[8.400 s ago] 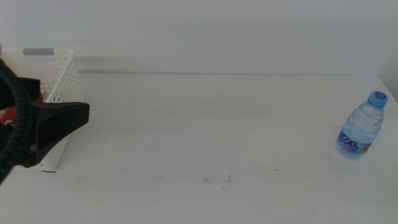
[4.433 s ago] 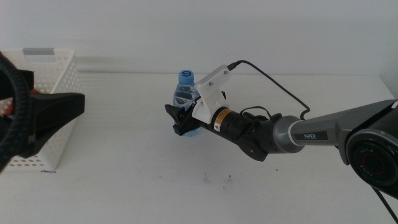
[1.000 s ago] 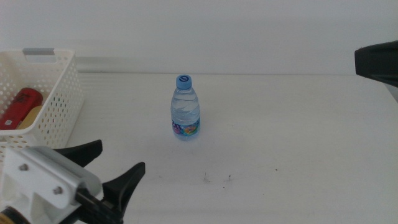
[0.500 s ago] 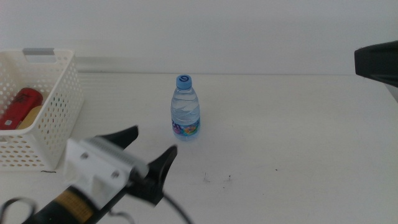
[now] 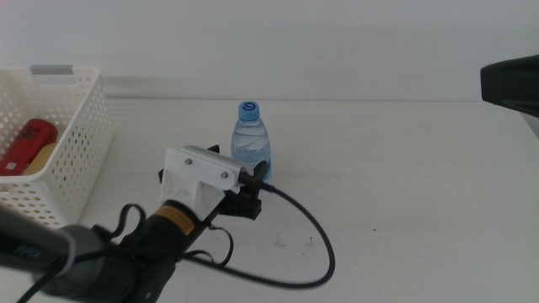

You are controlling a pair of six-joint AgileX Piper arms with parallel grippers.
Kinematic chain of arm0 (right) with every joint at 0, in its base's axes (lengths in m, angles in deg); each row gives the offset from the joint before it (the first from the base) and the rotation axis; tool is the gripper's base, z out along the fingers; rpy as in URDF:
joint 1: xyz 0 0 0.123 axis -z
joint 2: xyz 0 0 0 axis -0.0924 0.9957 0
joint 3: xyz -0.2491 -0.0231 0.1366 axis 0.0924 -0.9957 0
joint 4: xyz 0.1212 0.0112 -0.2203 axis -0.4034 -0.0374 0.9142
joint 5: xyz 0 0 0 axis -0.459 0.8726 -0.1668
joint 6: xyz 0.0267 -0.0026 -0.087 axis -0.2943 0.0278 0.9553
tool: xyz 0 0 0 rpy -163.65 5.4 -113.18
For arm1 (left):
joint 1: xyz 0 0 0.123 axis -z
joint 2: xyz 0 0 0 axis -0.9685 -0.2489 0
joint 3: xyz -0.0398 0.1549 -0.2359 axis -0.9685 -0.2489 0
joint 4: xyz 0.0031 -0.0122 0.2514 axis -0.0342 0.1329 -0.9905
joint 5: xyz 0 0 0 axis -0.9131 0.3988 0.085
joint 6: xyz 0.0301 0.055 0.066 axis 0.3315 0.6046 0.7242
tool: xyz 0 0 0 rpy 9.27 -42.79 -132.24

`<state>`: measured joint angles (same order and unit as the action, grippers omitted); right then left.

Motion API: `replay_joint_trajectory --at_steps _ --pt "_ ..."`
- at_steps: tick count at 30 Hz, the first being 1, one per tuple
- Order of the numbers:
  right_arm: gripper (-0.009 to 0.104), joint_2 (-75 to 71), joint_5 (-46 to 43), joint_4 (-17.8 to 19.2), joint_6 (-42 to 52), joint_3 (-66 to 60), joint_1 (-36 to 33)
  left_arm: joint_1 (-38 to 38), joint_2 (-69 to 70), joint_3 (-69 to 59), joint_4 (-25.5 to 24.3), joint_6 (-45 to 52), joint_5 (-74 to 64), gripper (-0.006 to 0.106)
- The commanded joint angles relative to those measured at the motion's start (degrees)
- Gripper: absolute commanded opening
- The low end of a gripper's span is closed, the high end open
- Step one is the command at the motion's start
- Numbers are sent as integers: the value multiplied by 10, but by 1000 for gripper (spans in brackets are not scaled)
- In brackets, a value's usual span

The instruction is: Use arms to grab the bottles and put them into the dustbin to the left of the table.

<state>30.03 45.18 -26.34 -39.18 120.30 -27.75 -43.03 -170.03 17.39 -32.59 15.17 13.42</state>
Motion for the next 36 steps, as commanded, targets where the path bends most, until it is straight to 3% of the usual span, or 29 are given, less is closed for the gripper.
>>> replay_joint_trajectory --at_steps 1,17,26,29,36 --pt "91 -1 -2 3 4 4 -1 -6 -20 22 3 -1 -1 94" --pt "91 -1 -2 3 4 4 -1 -23 -177 190 10 -1 -29 94" --pt "91 -1 -2 3 4 4 -1 -23 -216 245 61 2 -45 92" --pt "91 -1 -2 3 4 4 -1 -24 -218 249 68 -7 -61 76" --pt "91 -1 -2 3 4 4 -1 -27 -108 205 49 26 -125 -2"
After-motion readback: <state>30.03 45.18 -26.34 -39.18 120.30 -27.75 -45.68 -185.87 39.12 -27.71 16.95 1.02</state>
